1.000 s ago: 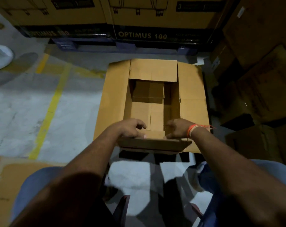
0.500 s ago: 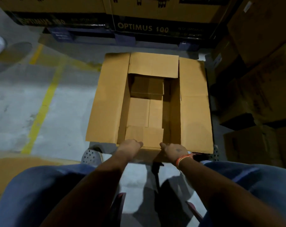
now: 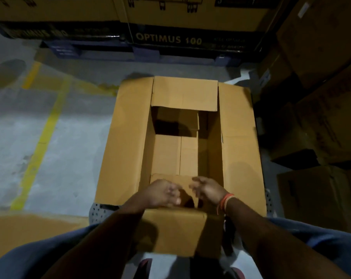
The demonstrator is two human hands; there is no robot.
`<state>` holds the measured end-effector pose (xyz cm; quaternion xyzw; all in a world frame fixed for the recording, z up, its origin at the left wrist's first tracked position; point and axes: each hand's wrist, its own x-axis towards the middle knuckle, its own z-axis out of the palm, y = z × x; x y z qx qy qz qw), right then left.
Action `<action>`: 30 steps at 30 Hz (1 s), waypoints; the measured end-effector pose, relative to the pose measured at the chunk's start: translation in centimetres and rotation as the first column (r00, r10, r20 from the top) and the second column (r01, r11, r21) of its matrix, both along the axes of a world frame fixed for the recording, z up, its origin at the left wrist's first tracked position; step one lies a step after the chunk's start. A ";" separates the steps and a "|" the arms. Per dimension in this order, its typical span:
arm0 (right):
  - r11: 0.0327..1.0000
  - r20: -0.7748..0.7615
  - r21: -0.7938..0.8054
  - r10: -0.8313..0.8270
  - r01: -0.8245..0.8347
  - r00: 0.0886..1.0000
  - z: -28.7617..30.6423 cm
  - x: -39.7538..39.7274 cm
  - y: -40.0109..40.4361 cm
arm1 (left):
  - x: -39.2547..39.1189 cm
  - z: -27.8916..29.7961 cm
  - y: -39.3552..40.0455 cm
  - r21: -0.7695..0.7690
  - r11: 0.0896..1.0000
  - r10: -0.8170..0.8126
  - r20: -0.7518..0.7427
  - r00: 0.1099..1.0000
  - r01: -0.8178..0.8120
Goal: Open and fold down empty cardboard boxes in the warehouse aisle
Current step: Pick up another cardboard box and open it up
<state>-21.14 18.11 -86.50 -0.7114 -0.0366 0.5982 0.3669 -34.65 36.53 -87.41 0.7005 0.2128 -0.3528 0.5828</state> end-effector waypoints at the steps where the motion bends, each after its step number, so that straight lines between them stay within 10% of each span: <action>1: 0.950 -0.145 0.098 -0.281 0.296 0.949 -0.3 1.1 1.0 | 1.4 0.1 0.2 -0.119 0.949 0.293 -0.021 0.956 -0.293; 3: 0.674 -0.429 0.161 -0.610 0.721 0.666 -0.7 3.3 3.3 | 4.9 -0.4 0.5 -0.358 0.576 0.757 -0.105 0.645 -0.735; 6: 0.361 -0.622 0.110 -0.702 0.926 0.347 -1.3 6.8 6.6 | 10.4 -1.4 1.7 -0.556 0.020 0.918 -0.320 0.236 -0.831; 11: 0.193 -0.607 0.097 -0.766 0.976 0.212 -2.3 13.8 11.0 | 17.7 -3.1 6.4 -0.583 -0.131 0.942 -0.325 0.083 -0.802; 15: 0.170 -0.542 0.314 -0.775 0.934 0.324 -1.5 18.8 13.4 | 21.6 -2.3 10.8 -0.566 -0.115 0.992 -0.101 -0.070 -0.816; 19: 0.472 -0.028 0.626 -0.781 0.620 0.624 -0.6 23.9 15.1 | 23.5 -0.8 15.2 -0.501 0.351 0.904 0.402 0.147 -0.791; 21: 0.735 0.335 0.576 -0.611 0.358 0.717 -0.8 26.9 15.8 | 25.1 -1.0 18.2 -0.027 0.652 0.563 0.687 0.460 -0.758; 24: 0.997 0.825 0.002 0.041 -0.075 0.564 -1.9 32.2 16.3 | 27.3 -2.1 22.4 0.789 0.502 -0.029 0.425 0.905 -0.354; 27: 0.881 0.752 -0.382 0.471 -0.278 0.461 -3.5 34.4 16.9 | 27.5 -4.6 24.3 0.881 0.464 -0.138 0.179 0.974 -0.096; 30: 0.878 0.772 -0.432 0.478 -0.205 0.419 -5.7 32.7 17.2 | 26.6 -6.9 24.9 0.822 0.513 -0.132 0.358 0.924 -0.245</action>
